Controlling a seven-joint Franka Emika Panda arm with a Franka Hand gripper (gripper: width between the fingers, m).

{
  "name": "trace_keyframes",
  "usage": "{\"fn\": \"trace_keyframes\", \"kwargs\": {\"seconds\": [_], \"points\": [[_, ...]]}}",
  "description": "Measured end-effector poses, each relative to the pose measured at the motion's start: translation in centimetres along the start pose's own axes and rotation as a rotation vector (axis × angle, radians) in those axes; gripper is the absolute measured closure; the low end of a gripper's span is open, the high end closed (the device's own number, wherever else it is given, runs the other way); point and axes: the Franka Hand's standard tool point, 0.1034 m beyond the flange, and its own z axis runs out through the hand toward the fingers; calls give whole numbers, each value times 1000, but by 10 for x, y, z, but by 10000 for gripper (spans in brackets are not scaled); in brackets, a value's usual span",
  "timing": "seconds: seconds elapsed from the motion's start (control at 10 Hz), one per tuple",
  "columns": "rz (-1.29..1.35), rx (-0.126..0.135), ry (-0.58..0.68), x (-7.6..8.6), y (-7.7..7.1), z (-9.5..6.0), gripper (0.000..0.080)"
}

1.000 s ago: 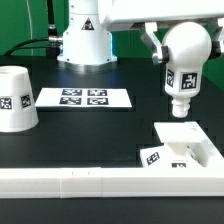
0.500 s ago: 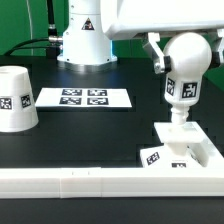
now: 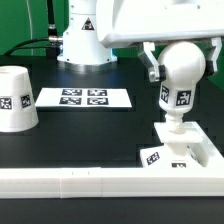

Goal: Assemble lamp

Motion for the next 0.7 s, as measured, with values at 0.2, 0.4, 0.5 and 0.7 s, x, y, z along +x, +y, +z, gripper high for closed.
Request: {"fn": "trace_keyframes", "kwargs": {"seconds": [0.2,0.4,0.5,0.7], "points": [[-1,0,1,0,0,1,223],[-1,-1,3,1,0,1,223],[0,-1,3,1,0,1,222],[1,1,1,1,0,5,222]]}}
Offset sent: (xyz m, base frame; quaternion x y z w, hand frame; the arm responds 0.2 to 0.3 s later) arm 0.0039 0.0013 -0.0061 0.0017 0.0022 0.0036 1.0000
